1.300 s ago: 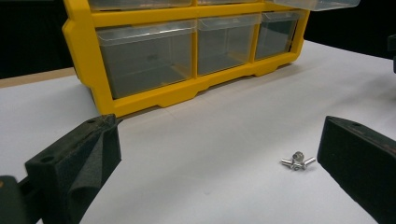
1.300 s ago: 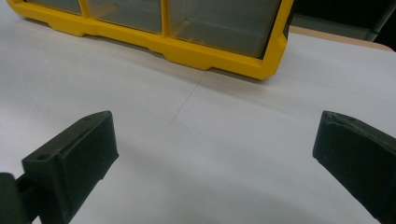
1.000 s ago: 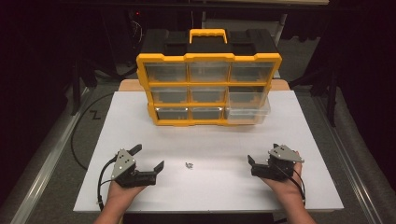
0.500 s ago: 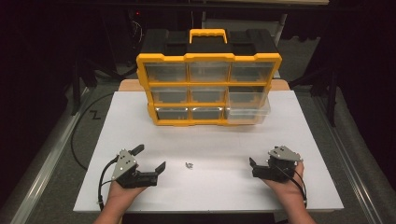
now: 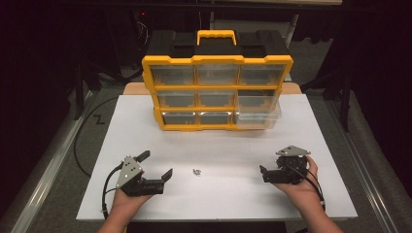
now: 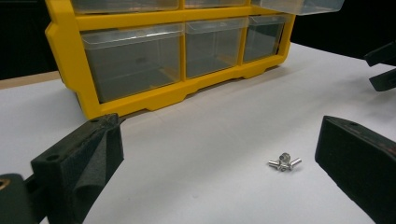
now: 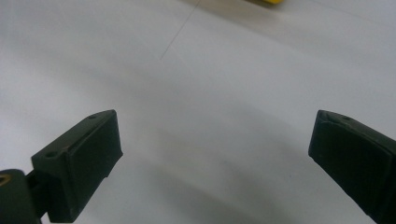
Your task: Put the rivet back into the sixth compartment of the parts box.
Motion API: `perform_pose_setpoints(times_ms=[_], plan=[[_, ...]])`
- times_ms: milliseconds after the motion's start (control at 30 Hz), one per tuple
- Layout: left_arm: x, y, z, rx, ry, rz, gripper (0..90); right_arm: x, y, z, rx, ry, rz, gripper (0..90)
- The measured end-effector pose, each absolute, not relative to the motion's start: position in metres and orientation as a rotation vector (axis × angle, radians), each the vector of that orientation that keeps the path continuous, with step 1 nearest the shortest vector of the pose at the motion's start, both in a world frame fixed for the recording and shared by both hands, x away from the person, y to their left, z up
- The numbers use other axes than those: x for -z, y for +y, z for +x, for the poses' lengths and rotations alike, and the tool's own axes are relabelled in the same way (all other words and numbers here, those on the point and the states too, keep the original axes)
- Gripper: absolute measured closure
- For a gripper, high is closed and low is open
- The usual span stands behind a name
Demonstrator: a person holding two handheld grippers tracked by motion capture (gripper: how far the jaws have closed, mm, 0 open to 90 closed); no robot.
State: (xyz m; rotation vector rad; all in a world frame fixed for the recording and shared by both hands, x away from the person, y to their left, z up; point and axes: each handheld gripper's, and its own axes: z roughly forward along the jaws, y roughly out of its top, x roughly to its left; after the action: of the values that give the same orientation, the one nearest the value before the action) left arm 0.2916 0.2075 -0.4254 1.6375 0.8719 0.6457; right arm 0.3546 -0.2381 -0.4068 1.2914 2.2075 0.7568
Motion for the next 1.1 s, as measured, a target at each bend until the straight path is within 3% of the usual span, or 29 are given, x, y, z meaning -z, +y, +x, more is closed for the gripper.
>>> perform_pose_setpoints(times_ms=[1100], plan=[[0.426, 0.207, 0.292, -0.634, 0.858, 1.643, 1.8, 0.392, -0.229, 0.366, -0.386, 2.551, 1.227, 6.2]])
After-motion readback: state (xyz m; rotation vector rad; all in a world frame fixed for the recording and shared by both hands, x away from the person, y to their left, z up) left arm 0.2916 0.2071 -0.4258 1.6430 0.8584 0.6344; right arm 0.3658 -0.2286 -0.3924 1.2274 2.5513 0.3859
